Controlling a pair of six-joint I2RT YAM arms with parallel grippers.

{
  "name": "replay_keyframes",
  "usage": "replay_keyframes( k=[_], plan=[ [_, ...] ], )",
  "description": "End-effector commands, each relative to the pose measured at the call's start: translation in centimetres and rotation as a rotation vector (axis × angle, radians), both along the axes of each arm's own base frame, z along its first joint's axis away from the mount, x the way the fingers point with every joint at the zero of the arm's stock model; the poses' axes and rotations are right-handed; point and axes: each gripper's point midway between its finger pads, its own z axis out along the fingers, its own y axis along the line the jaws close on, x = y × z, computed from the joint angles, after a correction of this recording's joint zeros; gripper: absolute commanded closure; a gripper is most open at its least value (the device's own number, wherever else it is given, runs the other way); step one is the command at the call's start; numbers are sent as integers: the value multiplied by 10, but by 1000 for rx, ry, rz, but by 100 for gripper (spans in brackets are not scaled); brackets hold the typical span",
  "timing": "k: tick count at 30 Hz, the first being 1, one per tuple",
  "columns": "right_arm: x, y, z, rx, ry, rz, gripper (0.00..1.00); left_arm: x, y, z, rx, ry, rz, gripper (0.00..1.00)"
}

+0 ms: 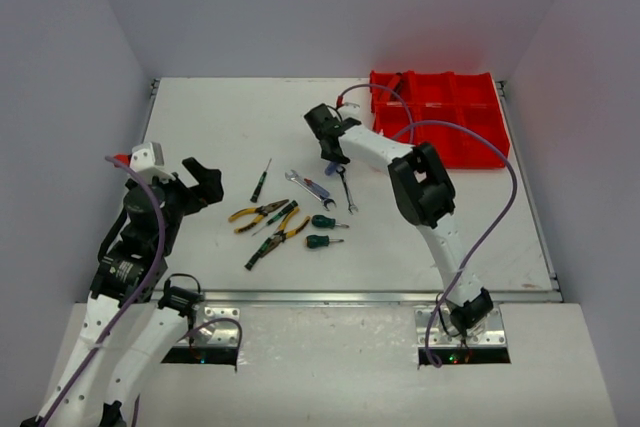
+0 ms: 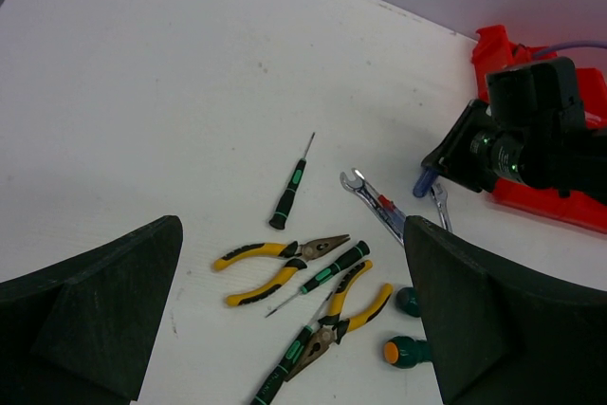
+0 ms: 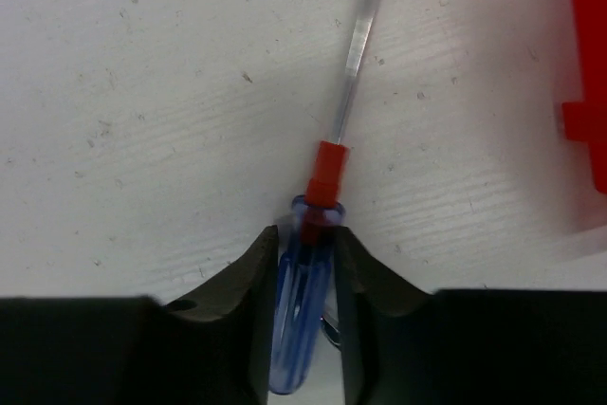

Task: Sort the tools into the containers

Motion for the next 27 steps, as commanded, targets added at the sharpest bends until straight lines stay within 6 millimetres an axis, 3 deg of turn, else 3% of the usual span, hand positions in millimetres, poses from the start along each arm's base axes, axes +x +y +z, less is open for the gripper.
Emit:
replay_keyframes(
  k=[1,4,9,11,13,14,16,17,22,24,25,27],
  plan=[
    [12,6,6,48,-64,30,81,5,-6,13,-6,-50,-27,0],
    [14,16,13,83,-88,106,98,5,-7,13,-6,-47,-29,0],
    [19,42,63,141,-181,326,100,5,-7,12,-6,-46,-29,0],
    [20,46,105,145,-264,424,100,5,-6,12,-5,-46,-26,0],
    [20,48,133,156,-304,514,100,5,-6,13,-5,-47,-26,0],
    [25,38,154,138,-336,541,100,5,-6,12,-5,-46,-26,0],
    [36,18,172,131,-351,532,100,5,-6,13,-6,-49,-26,0],
    [49,-7,182,123,-356,494,100,5,-6,13,-6,-49,-27,0],
    [96,-86,193,62,-385,379,100,5,-6,12,-5,-47,-27,0],
    [125,-130,199,1,-415,305,100,6,-6,12,-5,-46,-26,0],
    [130,-136,193,-8,-407,295,100,6,-6,12,-5,-45,-26,0],
    [152,-168,205,-70,-446,232,100,6,-6,11,-3,-40,-25,0]
  ],
)
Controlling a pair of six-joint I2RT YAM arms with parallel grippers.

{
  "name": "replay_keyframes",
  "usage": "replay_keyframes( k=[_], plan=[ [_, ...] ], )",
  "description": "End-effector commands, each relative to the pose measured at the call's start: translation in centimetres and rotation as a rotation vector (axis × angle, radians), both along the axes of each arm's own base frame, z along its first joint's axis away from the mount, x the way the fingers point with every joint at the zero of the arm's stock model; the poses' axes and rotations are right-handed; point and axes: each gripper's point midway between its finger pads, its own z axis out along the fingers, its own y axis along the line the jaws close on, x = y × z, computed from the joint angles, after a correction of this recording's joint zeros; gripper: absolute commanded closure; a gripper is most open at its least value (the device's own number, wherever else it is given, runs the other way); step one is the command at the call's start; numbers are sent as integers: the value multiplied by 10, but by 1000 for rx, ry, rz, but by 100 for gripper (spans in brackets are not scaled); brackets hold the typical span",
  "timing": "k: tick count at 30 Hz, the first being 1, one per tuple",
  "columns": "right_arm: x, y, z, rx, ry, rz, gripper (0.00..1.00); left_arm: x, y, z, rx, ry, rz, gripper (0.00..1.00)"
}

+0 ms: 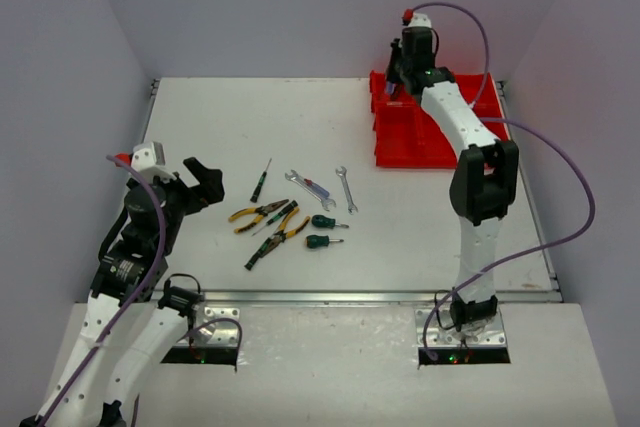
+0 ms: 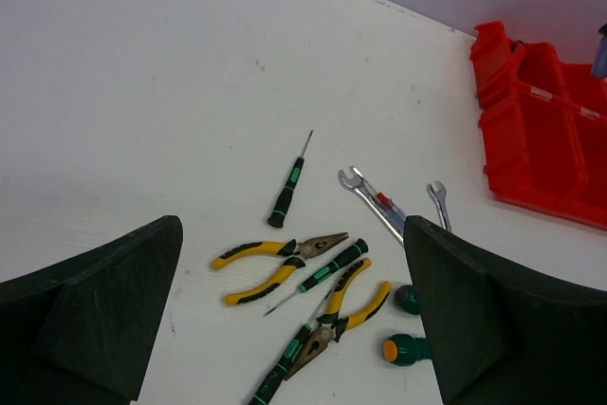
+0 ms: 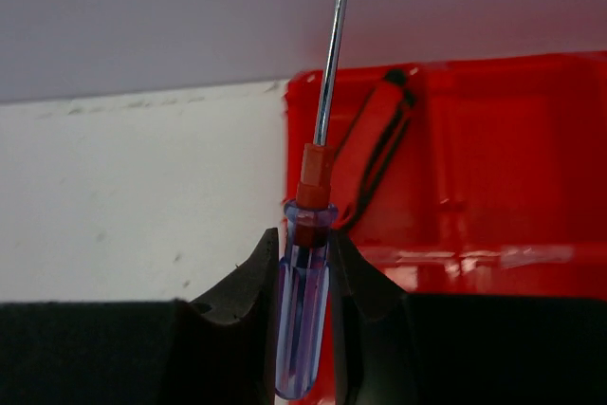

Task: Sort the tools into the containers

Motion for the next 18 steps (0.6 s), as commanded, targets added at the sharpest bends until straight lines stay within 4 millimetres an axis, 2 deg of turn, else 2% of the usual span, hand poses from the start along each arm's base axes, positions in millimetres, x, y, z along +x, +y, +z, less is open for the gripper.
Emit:
replay_keyframes(
  k=[1,2,4,8,14,18],
  plan=[
    [41,-64,-2,-123,-41,-125,100,6,-4,12,-3,-46,-17,0],
    [50,-85,12,-134,-77,-169,100,6,-5,11,-3,-43,-17,0],
    [60,-114,16,-152,-101,-244,100,6,-5,11,-3,-42,-19,0],
    [72,-156,10,-173,-124,-314,100,7,-7,9,-2,-36,-29,0],
    [83,-167,-24,-184,-98,-304,100,9,-11,7,0,-28,-48,0],
    [90,-170,-36,-178,-101,-328,100,10,-11,6,2,-25,-49,0]
  ],
)
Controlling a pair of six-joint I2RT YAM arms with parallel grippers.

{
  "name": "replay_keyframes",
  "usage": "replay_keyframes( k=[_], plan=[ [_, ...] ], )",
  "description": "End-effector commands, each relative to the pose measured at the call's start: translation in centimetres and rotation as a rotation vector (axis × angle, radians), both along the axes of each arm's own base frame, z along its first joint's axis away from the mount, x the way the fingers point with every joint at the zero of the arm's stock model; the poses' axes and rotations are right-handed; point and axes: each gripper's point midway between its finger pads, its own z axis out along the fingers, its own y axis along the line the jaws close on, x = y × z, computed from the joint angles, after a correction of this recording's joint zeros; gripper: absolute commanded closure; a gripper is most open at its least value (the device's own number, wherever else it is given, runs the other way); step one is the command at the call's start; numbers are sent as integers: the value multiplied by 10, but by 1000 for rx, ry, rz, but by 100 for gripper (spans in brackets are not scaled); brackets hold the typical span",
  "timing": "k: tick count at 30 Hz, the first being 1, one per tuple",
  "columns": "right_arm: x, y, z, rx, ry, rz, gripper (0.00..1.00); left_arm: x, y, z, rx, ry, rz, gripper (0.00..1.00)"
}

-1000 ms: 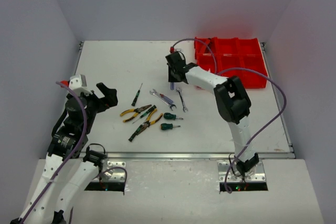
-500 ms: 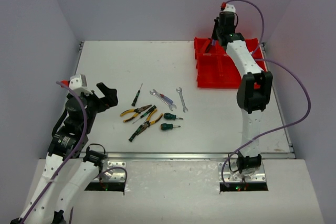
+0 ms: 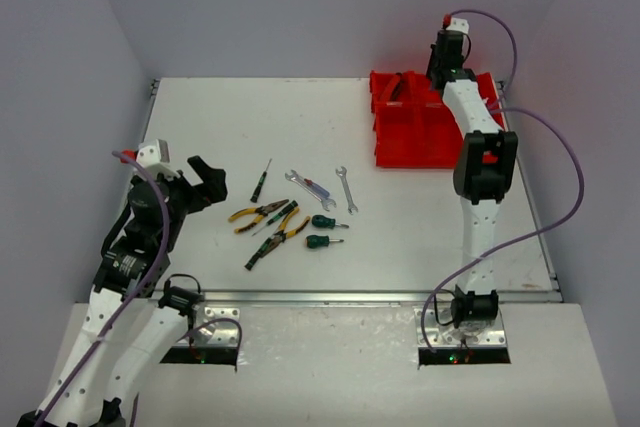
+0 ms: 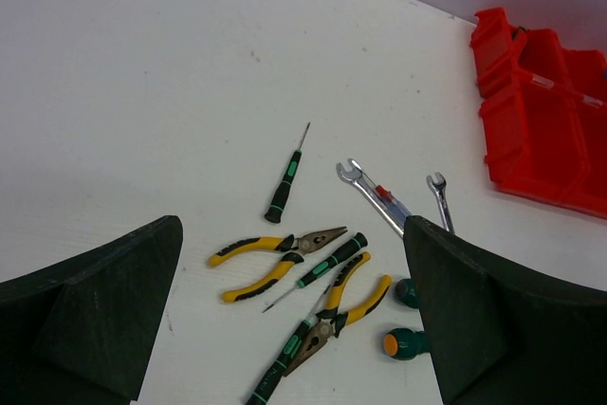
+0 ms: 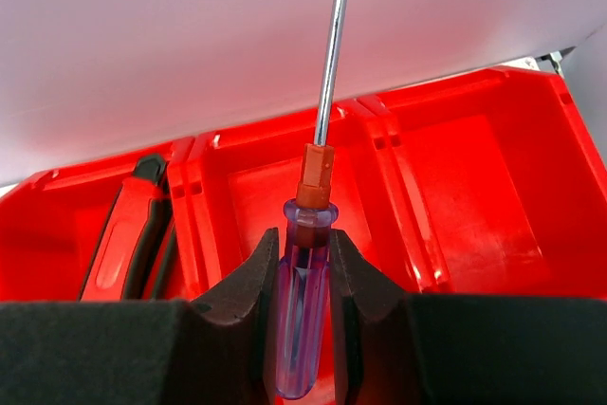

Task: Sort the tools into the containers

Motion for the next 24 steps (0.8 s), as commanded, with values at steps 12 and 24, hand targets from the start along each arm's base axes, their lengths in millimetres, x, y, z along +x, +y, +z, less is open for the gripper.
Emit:
replay_keyframes(
  k=[12,24],
  plan=[
    [20,0,10,46,-109,-35,58,7,-6,9,1,-37,-25,0],
    [-34,94,120,154,-134,281,27,5,-3,12,1,-49,-10,0]
  ],
)
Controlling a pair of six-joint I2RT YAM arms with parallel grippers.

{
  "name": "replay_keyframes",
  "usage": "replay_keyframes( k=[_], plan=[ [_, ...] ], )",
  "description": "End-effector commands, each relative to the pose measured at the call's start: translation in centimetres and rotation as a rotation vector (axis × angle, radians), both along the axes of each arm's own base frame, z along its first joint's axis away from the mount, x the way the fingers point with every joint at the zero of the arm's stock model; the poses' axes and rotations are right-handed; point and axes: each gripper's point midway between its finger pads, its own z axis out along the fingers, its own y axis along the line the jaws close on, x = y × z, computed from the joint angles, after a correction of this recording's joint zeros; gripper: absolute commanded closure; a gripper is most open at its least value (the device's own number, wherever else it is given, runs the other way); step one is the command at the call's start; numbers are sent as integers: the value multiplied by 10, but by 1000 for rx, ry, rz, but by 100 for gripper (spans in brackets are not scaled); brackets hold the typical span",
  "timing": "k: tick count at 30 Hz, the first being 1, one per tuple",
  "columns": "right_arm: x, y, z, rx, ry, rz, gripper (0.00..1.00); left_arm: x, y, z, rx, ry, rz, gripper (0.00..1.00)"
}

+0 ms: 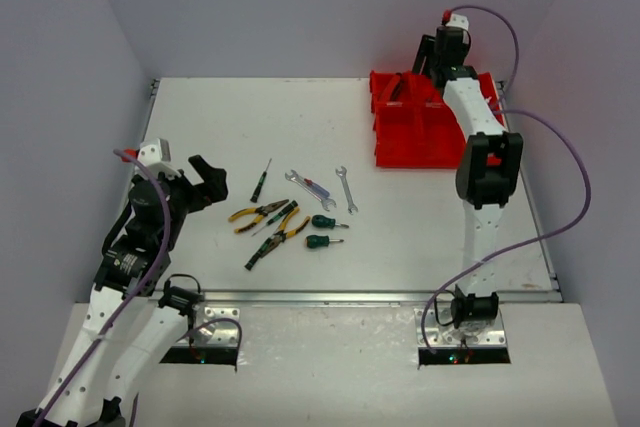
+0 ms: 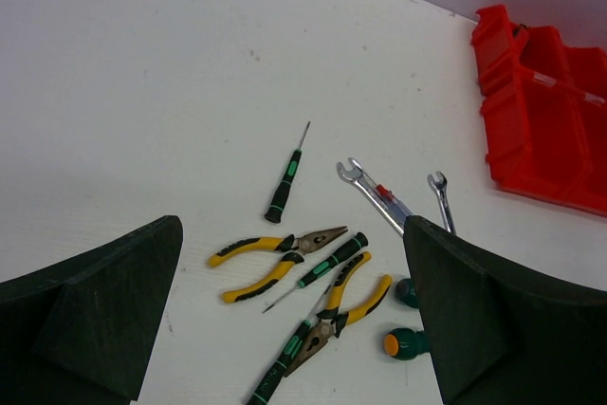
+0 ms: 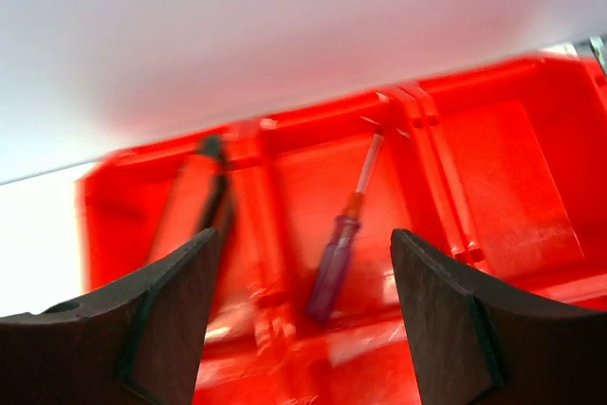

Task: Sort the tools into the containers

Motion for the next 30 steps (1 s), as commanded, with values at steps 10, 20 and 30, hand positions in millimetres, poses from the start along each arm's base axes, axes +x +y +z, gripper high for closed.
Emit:
replay_keyframes(
  k=[10,20,30],
  plan=[
    [-203,290,33,-77,222,814,32,-7,29,21,-8,-71,170,0],
    [-251,363,-85,-189,495,1010,59,-9,26,26,-19,-94,148,0],
    [-257,352,-129,-266,577,991,67,-7,20,25,-19,-90,117,0]
  ],
)
